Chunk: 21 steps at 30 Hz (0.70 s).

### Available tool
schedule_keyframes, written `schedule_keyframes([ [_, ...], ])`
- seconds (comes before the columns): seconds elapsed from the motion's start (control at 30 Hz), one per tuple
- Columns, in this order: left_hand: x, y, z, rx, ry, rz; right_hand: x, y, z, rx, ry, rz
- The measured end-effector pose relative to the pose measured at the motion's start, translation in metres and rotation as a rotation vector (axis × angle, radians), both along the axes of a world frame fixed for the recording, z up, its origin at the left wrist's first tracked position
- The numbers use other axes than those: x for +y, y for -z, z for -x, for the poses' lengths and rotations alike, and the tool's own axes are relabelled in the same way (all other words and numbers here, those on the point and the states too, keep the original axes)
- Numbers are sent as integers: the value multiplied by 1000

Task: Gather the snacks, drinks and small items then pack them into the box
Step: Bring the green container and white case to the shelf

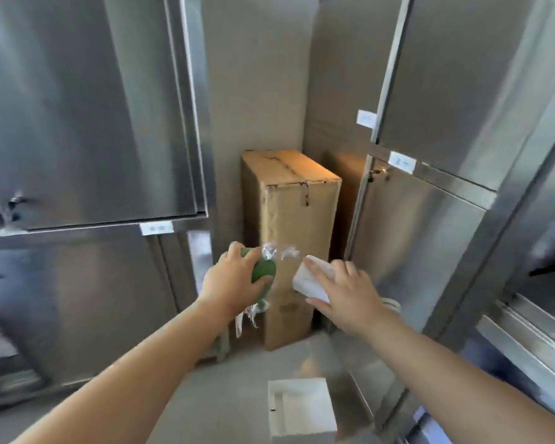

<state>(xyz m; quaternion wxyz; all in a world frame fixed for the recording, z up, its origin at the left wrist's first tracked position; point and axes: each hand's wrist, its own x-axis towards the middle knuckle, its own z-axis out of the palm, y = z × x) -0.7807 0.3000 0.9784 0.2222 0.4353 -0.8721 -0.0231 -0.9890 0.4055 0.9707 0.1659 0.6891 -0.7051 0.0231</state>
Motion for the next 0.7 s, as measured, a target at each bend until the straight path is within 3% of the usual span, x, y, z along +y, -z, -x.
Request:
schedule_keyframes([
  [0.37, -78, -3, -421, -35, -601, 33, -227, 14, -394, -55, -552, 17],
  [0.5, -72, -8, -522, -28, -752, 7, -255, 9, -506, 21, -695, 11],
  [0.7, -90, -3, -610, 20, -892, 41, -301, 8, -619, 100, -824, 19],
])
